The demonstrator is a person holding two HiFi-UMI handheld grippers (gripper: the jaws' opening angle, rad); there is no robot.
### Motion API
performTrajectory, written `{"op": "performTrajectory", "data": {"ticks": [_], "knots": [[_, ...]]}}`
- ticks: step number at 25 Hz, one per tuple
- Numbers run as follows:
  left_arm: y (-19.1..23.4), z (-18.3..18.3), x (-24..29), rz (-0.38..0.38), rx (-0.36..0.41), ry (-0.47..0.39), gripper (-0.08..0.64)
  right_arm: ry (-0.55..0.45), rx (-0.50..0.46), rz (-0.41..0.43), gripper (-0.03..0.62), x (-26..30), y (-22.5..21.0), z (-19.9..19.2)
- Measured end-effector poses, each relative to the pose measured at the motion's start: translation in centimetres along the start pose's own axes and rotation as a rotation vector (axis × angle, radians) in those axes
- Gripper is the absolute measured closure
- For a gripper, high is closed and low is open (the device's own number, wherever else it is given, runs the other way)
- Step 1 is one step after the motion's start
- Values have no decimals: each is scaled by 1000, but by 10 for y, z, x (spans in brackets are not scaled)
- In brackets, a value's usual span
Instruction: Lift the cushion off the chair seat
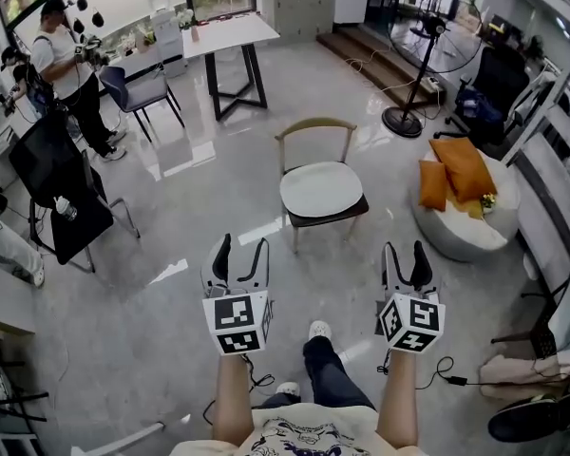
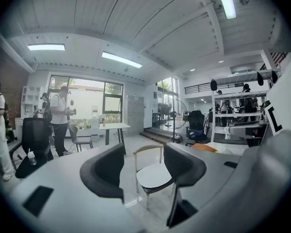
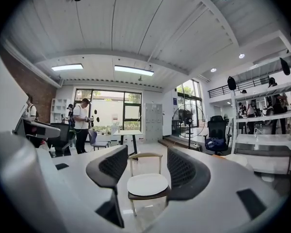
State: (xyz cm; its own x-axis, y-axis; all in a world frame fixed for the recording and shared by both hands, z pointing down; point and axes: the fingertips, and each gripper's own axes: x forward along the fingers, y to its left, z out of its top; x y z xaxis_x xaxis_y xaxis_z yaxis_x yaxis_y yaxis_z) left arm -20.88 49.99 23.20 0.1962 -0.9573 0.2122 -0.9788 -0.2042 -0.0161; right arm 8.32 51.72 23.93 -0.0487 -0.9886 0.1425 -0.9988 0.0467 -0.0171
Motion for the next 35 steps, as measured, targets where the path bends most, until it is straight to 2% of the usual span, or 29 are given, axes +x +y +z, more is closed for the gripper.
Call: {"op": "performTrajectory", "data": {"ticks": [11, 18, 28, 35], "knots": [[-26, 50, 180, 60, -24, -3, 308, -6, -8, 61, 322, 188, -79, 42], [-36, 55, 268, 82, -24, 12, 308, 11, 5, 80, 322, 279, -116, 39], [-15, 58, 355, 93, -28, 50, 308, 47, 23, 78, 322, 370, -126, 35], [0, 62, 445, 77, -37, 64, 308, 72, 23, 64, 322, 457, -132, 31]]}}
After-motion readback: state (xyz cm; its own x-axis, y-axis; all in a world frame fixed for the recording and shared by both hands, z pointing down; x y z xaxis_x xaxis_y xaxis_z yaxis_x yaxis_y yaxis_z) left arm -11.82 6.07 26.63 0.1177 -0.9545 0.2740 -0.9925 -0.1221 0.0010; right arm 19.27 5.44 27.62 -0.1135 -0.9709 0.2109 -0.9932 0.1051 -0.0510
